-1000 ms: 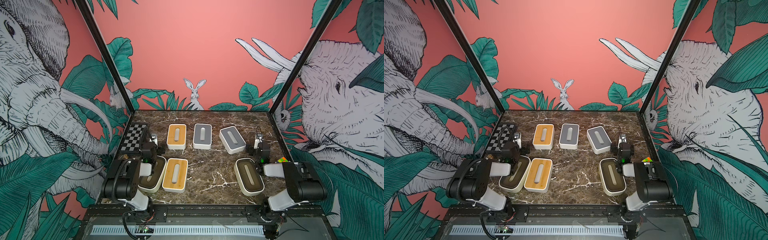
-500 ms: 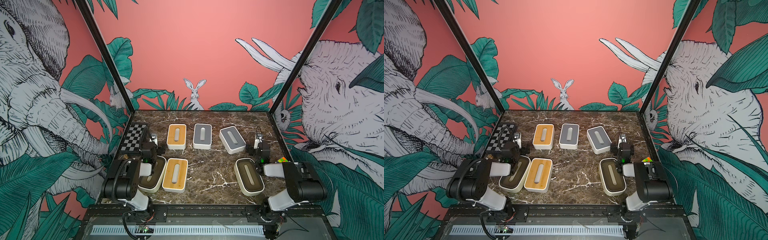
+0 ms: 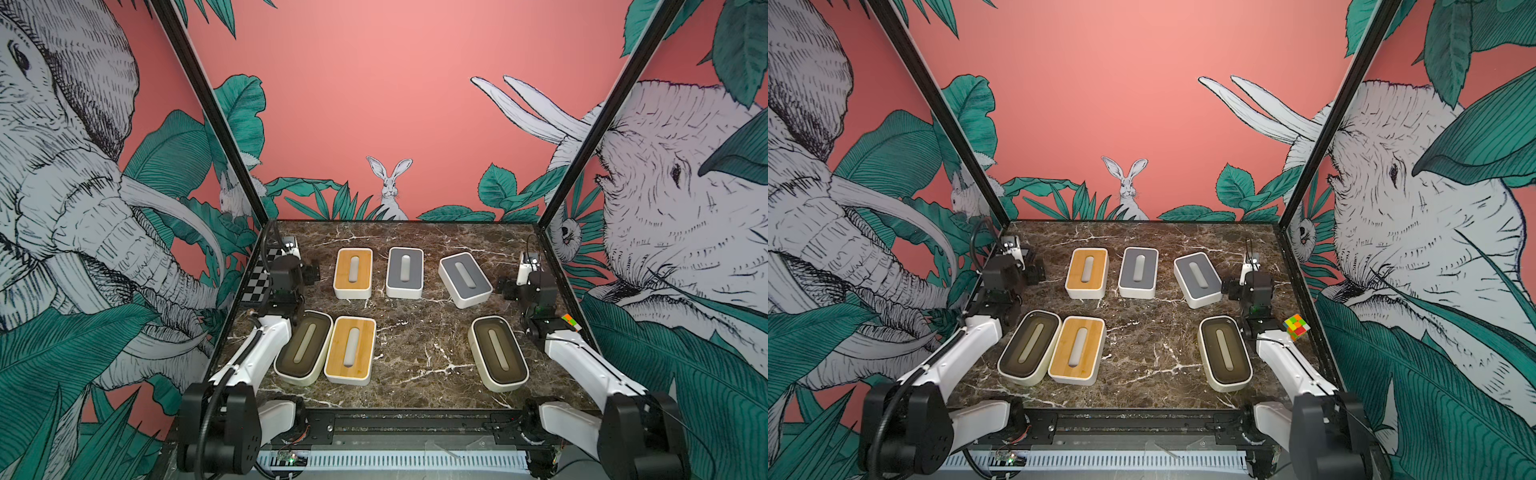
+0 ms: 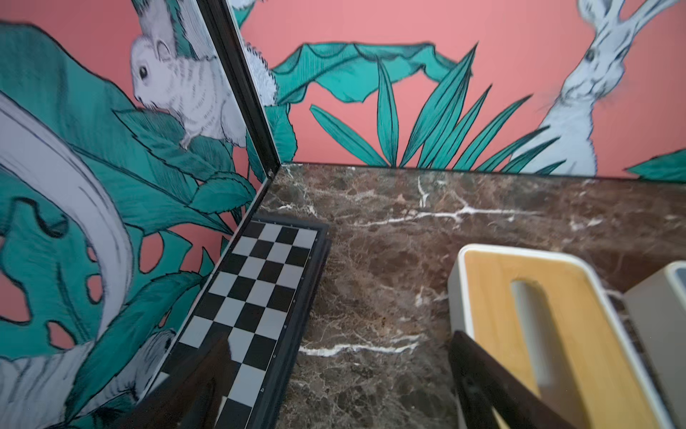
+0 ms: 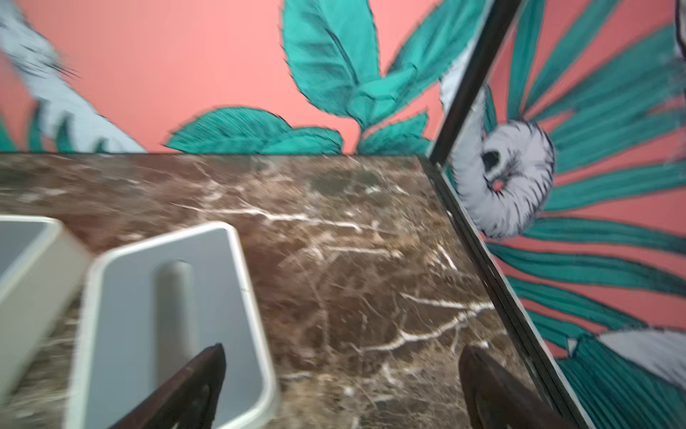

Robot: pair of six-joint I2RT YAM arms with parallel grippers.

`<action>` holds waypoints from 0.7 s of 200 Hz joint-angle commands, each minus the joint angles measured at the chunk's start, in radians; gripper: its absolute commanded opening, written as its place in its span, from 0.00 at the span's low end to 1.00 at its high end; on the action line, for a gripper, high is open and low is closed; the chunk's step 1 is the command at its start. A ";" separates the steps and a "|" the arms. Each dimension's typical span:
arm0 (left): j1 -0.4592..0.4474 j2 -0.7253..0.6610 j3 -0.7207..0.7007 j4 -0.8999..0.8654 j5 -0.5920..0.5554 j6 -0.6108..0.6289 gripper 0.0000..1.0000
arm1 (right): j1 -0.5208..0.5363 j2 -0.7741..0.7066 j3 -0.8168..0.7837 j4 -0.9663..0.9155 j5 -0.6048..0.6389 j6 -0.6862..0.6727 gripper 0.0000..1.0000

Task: Stack the tissue boxes
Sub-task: Pick up the tissue box from the center of the board.

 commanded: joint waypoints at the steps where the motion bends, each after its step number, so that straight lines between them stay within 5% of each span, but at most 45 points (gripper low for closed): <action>1: -0.124 -0.033 0.102 -0.552 -0.045 -0.134 0.90 | 0.129 -0.027 0.112 -0.370 -0.110 -0.015 0.98; 37: -0.311 -0.104 0.192 -0.842 0.015 -0.315 0.87 | 0.267 0.065 0.307 -0.509 -0.206 -0.043 0.98; 80: -0.499 -0.016 0.253 -1.092 0.159 -0.328 0.79 | 0.366 0.106 0.379 -0.569 -0.251 -0.014 0.98; 140: -0.633 0.020 0.149 -1.007 0.206 -0.506 0.80 | 0.534 0.055 0.262 -0.550 -0.356 -0.003 0.98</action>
